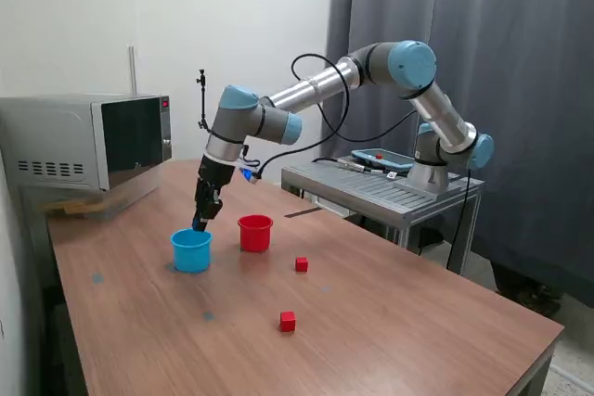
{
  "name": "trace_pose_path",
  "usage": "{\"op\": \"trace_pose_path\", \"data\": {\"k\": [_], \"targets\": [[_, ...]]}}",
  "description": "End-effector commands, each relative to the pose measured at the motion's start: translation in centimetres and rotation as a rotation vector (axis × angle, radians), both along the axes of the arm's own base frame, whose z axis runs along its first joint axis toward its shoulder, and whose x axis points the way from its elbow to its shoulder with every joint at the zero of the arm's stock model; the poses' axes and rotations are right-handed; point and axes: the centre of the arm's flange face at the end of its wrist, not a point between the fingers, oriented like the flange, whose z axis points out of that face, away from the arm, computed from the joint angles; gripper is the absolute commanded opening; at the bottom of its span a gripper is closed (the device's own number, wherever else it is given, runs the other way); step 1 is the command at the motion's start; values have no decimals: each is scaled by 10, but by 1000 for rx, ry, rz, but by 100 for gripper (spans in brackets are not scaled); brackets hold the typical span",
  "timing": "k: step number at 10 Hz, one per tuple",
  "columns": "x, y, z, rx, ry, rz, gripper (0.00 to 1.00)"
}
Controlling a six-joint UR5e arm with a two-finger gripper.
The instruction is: Place red objects in the red bin, and blue objects in the blue bin.
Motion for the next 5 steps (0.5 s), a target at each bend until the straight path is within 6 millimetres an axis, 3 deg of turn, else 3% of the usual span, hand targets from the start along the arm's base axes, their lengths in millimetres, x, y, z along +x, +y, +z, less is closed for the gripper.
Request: {"op": "trace_pose_path", "data": {"k": [1, 5], "targets": [[0, 3, -4, -3, -2, -16, 100], [2, 3, -5, -6, -5, -23, 100]]}}
